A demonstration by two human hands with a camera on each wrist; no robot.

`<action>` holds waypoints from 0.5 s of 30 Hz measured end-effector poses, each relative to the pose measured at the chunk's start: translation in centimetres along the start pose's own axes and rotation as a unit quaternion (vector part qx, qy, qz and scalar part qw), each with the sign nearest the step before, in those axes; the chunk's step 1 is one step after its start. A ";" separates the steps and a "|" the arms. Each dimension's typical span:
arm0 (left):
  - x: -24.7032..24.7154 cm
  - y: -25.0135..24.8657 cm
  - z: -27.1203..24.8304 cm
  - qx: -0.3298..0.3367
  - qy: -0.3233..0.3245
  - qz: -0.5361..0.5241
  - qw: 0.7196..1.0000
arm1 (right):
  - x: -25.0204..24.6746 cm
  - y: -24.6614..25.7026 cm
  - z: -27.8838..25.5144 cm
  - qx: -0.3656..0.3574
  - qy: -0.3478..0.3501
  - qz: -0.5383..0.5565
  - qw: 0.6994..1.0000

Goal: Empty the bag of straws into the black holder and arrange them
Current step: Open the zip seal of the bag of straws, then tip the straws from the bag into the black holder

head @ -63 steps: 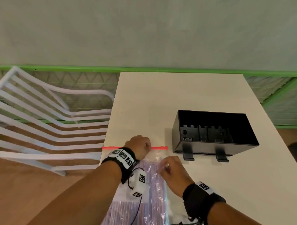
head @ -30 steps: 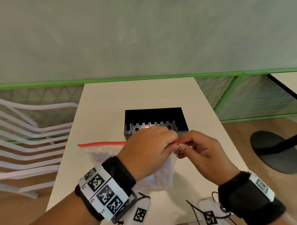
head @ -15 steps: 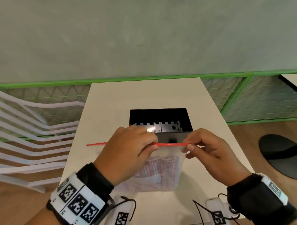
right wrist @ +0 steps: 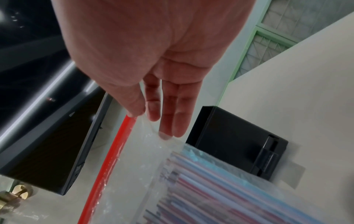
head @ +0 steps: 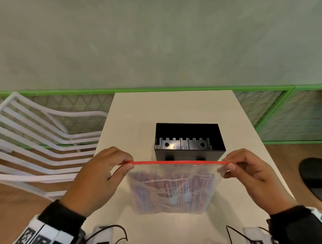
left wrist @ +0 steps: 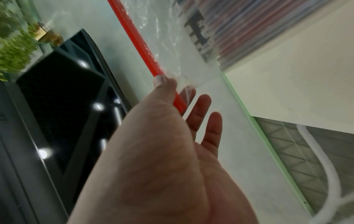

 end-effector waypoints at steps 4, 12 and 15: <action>1.2 0.8 -0.8 -0.054 -0.049 -0.137 0.988 | 1.5 -0.6 -0.1 0.041 -0.031 0.081 0.995; 7.2 2.1 -1.7 -0.202 -0.033 -0.514 0.833 | 6.4 -6.6 -2.0 0.241 0.092 -0.039 0.965; 10.5 3.2 -2.4 -0.243 0.082 -0.510 0.821 | 7.0 -7.3 -1.9 0.276 0.080 -0.043 0.957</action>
Point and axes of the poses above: each hand's wrist, its own z-axis towards the middle knuckle, its own x-axis out of the palm, y = z × x, the point moved 2 cm from there along z, towards the middle knuckle, and after that the axes turned 4 degrees about x, right-handed, at the moved point
